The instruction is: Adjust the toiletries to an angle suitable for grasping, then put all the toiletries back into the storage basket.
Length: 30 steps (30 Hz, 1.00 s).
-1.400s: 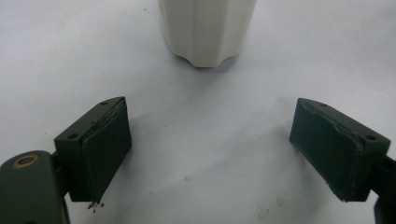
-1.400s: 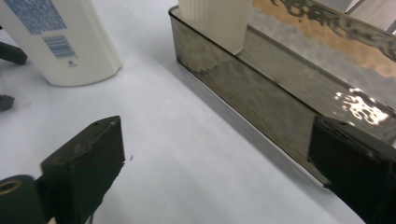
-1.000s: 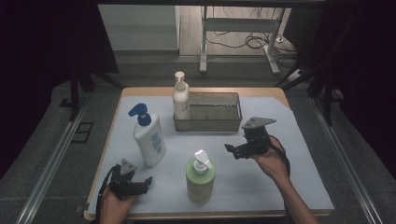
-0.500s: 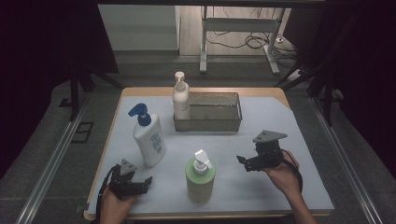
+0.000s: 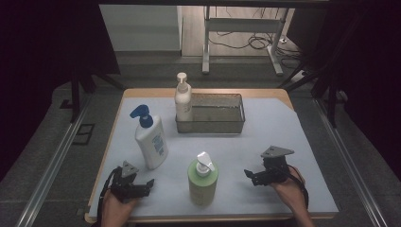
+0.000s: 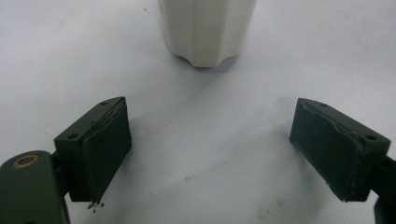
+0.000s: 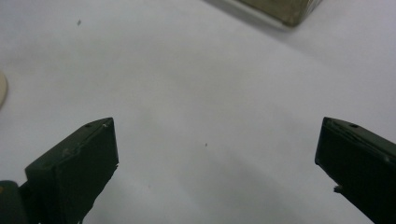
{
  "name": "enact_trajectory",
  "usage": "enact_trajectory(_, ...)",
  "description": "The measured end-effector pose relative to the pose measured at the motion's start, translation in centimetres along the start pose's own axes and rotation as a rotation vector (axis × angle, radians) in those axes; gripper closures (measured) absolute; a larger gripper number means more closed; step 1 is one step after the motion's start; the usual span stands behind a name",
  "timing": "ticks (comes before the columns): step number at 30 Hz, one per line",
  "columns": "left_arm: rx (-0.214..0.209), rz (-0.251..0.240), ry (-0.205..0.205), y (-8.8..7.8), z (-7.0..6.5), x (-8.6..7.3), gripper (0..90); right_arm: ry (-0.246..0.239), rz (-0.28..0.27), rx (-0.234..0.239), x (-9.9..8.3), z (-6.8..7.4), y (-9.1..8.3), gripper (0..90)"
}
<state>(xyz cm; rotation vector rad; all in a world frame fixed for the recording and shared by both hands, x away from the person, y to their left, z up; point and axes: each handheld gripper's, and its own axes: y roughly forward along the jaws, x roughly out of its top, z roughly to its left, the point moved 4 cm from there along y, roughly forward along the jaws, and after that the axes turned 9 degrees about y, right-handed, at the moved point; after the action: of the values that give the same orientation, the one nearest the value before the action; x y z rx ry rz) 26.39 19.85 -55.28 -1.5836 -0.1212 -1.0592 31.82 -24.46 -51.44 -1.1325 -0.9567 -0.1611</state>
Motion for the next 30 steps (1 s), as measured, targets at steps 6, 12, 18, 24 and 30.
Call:
enact_trajectory(6,-0.001,0.0,-0.002,0.0,0.0,0.0,12.2,0.014,0.008,-0.003,-1.5,-0.4,0.7,0.0)
enact_trajectory(12,-0.001,0.0,-0.001,0.0,0.0,0.0,12.2,0.021,0.028,0.002,-2.5,-0.7,1.2,0.0)
enact_trajectory(18,-0.001,0.0,-0.002,0.0,0.0,0.0,12.2,0.006,0.028,0.012,-2.5,-0.5,1.1,0.0)
enact_trajectory(24,-0.001,0.0,-0.001,0.0,0.0,0.0,12.2,-0.013,0.027,0.036,-2.3,0.0,0.5,0.0)
enact_trajectory(30,-0.001,0.0,-0.001,0.0,0.0,0.0,12.2,-0.046,0.018,0.104,-1.8,1.9,-0.6,0.0)
